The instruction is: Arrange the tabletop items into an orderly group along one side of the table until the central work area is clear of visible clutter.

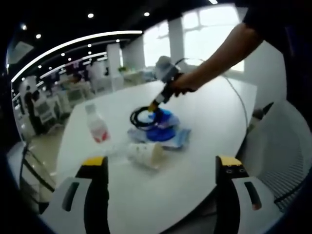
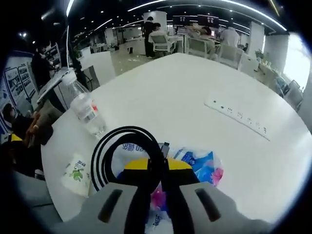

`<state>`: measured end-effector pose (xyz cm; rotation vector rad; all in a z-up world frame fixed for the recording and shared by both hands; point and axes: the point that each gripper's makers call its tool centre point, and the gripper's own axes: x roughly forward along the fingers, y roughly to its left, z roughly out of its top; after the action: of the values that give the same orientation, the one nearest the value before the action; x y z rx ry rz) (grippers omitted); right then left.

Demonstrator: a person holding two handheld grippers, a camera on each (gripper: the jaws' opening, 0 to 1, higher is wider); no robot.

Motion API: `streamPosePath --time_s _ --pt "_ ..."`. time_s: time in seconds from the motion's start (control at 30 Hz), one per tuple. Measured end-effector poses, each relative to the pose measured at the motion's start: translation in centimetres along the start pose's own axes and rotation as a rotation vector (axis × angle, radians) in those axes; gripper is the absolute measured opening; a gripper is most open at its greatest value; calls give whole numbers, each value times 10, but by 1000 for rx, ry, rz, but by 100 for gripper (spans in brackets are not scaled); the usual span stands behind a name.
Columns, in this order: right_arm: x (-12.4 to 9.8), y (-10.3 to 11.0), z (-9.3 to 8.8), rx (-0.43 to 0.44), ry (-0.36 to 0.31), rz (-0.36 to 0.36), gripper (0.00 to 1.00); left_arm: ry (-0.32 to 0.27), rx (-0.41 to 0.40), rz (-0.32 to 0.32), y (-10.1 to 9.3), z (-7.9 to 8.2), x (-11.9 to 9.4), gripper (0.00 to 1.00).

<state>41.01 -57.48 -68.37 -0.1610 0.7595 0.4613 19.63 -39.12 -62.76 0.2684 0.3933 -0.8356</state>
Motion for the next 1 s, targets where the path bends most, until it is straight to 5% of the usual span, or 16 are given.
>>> streamPosePath --time_s 0.4,1.0 --pt "-36 -7 -1 16 -33 -18 9 -9 17 15 3 1 -1 89" --pt "-90 -28 -40 87 -33 -64 9 -30 31 6 0 5 0 95"
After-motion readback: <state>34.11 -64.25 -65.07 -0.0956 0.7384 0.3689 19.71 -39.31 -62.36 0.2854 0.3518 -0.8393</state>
